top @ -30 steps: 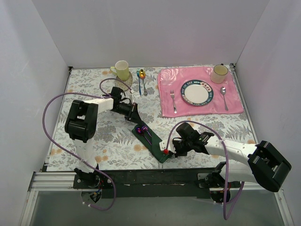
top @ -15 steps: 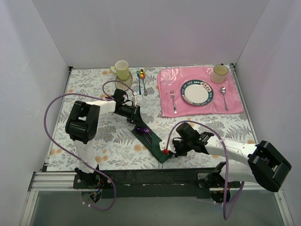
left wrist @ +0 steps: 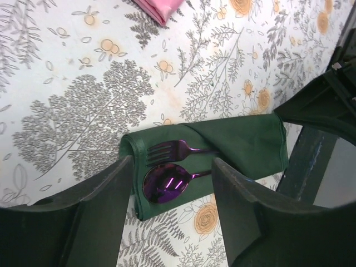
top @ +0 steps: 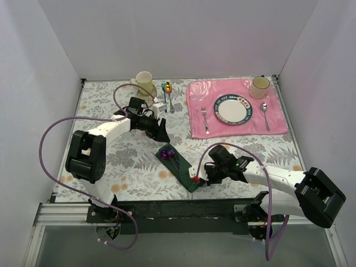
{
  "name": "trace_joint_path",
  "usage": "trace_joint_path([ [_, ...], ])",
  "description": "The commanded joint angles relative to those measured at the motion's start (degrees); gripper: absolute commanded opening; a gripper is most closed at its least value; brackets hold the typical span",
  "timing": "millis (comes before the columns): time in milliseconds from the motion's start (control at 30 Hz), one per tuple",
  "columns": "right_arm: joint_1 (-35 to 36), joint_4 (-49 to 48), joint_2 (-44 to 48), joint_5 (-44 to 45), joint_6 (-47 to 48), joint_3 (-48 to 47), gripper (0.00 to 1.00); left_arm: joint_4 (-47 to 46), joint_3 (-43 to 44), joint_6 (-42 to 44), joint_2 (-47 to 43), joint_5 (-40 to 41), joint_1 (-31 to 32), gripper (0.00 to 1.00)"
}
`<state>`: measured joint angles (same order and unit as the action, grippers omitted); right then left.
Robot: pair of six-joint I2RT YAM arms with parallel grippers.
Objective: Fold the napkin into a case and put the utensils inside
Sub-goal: Insert the fork into the folded napkin, then reset both arms
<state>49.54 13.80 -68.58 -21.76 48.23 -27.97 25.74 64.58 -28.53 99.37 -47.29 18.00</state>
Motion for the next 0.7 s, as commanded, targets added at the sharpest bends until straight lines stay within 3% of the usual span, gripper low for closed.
trace_joint_path([
  [0, 0.1, 2.4, 1.7, 2.2, 0.6, 0.2, 0.34, 2.7, 3.2, 5.0, -5.1, 5.9, 0.3, 0.59],
  [67, 0.1, 3.3, 2.6, 2.8, 0.4, -0.1, 0.45, 2.9, 3.7, 4.7, -6.1, 7.0, -0.3, 0.61],
  [100, 0.0, 3.9, 3.1, 4.0, 0.1, -0.3, 0.56, 3.2, 5.0, 4.1, -6.8, 6.6, -0.9, 0.61],
  [133, 0.1, 4.6, 4.5, 4.6, 0.1, -0.8, 0.61, 3.8, 5.9, 2.9, -6.9, 5.7, -1.7, 0.73],
  [167, 0.1, 5.7, 5.5, 5.2, -0.2, -0.9, 0.68, 5.4, 7.1, 2.3, -7.2, 4.8, -3.8, 0.78],
  [200, 0.0, 6.4, 6.8, 6.6, -0.5, -1.1, 0.80, 5.9, 8.9, 1.9, -8.1, 3.4, -4.9, 0.98],
  [300, -0.3, 8.6, 12.0, 9.2, -2.6, -2.4, 0.95, 7.1, 11.2, -1.2, -10.1, 2.7, -9.3, 0.98],
  [500, -6.9, 13.4, 13.7, 8.1, -11.7, -12.6, 0.99, 15.9, 18.9, -8.2, -9.4, 8.0, -17.9, 0.98],
  [667, -23.7, 17.2, 2.4, 0.2, -21.1, -25.3, 0.99, 19.9, 18.6, -9.3, -9.6, 9.2, -27.3, 0.98],
])
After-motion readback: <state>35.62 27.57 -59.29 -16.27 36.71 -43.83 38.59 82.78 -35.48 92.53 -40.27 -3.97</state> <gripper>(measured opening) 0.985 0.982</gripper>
